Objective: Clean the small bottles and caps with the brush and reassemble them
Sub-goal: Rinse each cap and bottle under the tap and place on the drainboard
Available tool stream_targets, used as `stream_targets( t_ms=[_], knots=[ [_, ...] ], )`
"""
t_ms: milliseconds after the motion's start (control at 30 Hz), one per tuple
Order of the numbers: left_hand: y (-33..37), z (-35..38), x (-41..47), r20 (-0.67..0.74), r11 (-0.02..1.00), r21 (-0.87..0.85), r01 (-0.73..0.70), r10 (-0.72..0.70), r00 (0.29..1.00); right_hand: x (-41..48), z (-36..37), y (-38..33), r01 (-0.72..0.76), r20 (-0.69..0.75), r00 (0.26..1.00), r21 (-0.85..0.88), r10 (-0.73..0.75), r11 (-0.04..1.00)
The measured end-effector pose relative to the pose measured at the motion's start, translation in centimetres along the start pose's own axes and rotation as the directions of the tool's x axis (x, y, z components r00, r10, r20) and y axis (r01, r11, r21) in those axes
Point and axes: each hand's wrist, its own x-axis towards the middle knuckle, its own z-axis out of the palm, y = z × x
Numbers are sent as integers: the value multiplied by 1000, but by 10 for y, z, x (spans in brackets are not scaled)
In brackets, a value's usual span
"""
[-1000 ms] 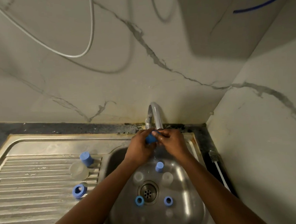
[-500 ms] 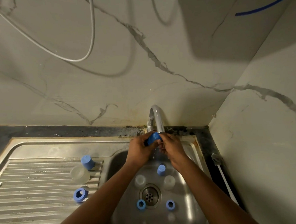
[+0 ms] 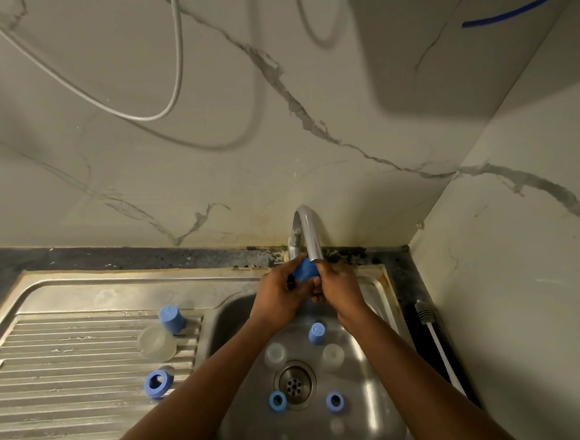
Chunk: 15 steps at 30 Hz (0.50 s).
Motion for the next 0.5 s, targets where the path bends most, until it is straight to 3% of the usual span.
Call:
stream_targets(
  t_ms=[133, 267, 333, 433, 500],
  knots=[
    [3, -2, 4, 73, 997, 31, -69, 67, 995, 3, -4, 1, 24, 25, 999, -24, -23, 999],
    [-3, -3, 11, 113, 996, 65, -61, 53, 992, 5, -9, 4, 80, 192, 978, 12, -81, 997],
    [-7, -4, 12, 170, 995, 78, -62, 48, 984, 6, -11, 9, 34, 239, 970, 55, -46, 998],
    [-5, -1, 10, 216, 996, 45, -73, 62, 974, 5, -10, 11, -29, 160, 987, 81, 16, 996],
    [-5, 2, 10, 203, 995, 47, -88, 76, 976, 3, -7, 7, 9, 99, 995, -21, -7, 1000]
  ],
)
